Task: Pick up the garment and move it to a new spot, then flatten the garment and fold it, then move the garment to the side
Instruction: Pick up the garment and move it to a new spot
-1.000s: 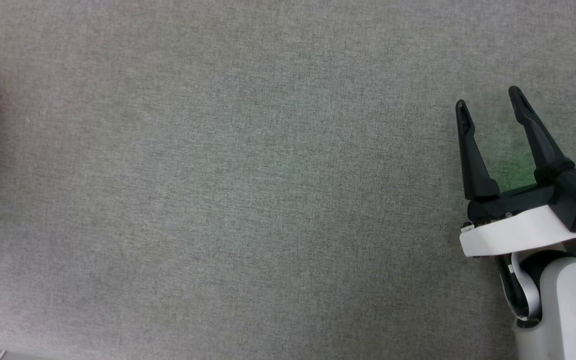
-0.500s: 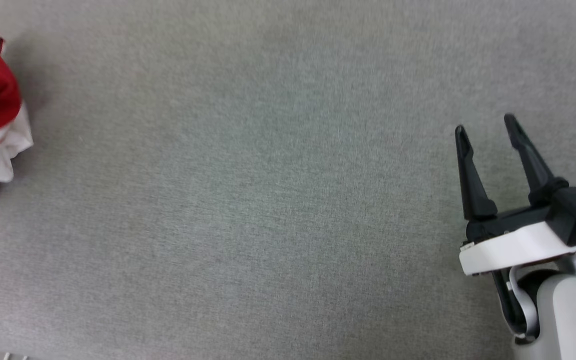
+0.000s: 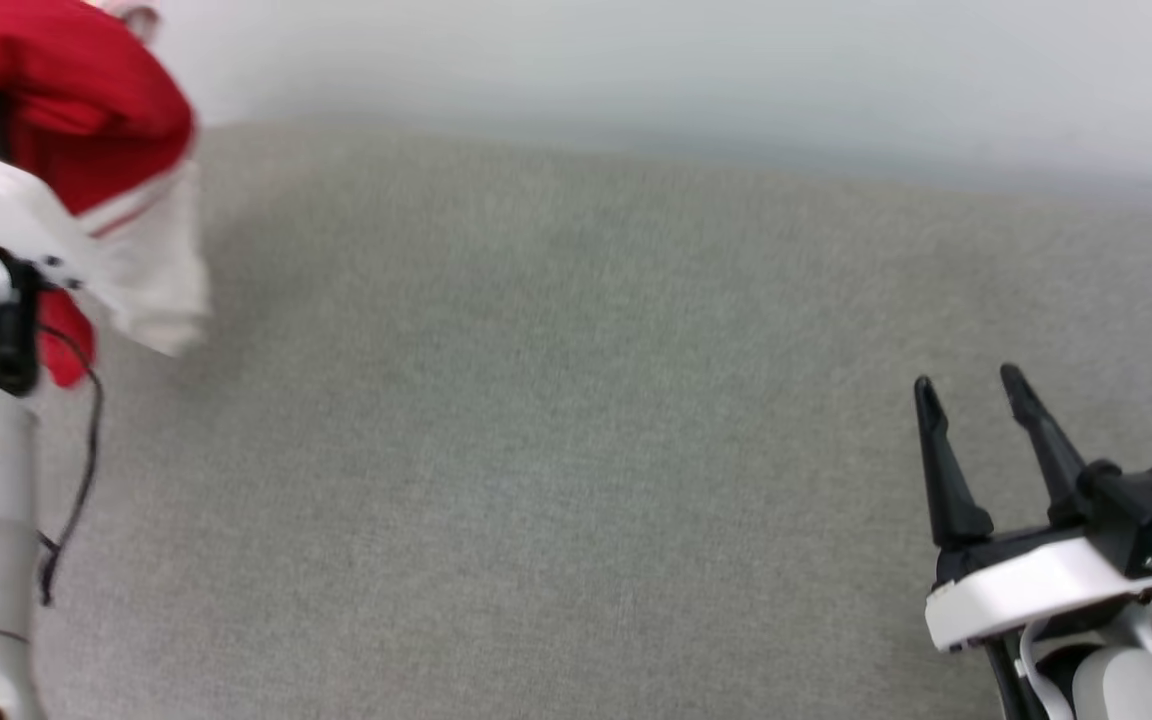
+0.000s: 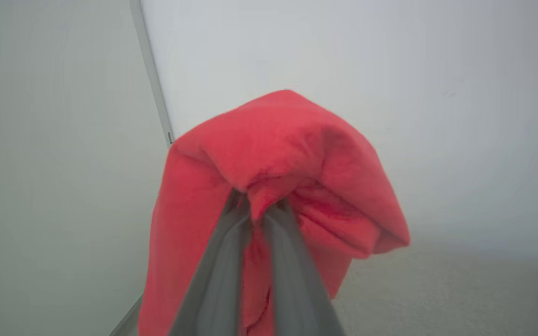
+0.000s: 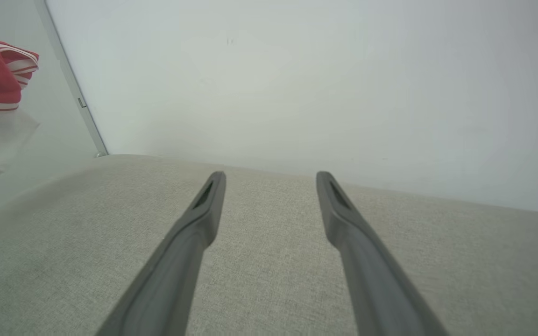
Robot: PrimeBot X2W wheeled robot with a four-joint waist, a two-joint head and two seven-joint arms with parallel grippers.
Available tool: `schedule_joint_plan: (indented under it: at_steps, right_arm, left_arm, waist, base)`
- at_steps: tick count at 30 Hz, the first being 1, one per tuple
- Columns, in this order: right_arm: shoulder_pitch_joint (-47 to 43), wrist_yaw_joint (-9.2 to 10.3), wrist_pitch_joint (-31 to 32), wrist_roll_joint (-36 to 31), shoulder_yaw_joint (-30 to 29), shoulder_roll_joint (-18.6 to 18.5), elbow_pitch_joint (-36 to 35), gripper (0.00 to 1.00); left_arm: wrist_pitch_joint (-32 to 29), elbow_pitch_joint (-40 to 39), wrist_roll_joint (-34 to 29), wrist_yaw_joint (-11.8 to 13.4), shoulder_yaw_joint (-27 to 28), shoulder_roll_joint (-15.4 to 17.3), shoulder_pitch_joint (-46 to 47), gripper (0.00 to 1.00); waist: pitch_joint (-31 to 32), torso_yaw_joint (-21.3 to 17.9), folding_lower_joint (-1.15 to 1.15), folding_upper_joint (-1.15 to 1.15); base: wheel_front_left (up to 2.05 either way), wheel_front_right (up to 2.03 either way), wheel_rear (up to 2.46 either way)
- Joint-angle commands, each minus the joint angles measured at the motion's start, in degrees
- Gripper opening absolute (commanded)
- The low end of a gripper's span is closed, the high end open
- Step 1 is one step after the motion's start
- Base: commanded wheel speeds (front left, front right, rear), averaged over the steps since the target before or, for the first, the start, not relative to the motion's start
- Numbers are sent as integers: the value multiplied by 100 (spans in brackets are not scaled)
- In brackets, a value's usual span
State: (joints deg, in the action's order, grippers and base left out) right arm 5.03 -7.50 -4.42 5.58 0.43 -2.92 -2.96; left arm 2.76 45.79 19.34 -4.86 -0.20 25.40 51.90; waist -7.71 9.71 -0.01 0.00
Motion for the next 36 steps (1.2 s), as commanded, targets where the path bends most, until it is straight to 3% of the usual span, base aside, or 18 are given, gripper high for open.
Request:
schedule_joint_plan:
  at_steps: [1, 8, 18, 27, 36]
  right_arm:
    - [-120, 3, 15, 62, 5, 8, 9, 100]
    - [-408, 3, 97, 86, -34, 6, -30, 100]
    - [-543, 3, 336, -10, -31, 7, -331, 100]
    - [-357, 2, 306, 104, -4, 9, -436, 100]
    - [-134, 2, 175, 161, 60, 8, -289, 100]
  left_arm:
    - [77, -46, 19, -16, -56, -114, -154, 0]
    - [402, -527, 277, -76, -197, -824, -698, 0]
    - [653, -1790, 657, -155, -623, -1856, -1764, 0]
    - [736, -2599, 618, -18, -1439, -2184, -2717, 0]
    - [685, -2457, 219, -11, -2501, -2225, -3523, 0]
  waist:
    - [383, -156, 1, 0]
    - [772, -657, 1, 0]
    - [719, -1638, 1, 0]
    - [134, -2124, 1, 0]
    - [-284, -2031, 1, 0]
  base:
    - [0, 0, 0]
    - [0, 0, 0]
    - [0, 0, 0]
    - [0, 0, 0]
    - [0, 0, 0]
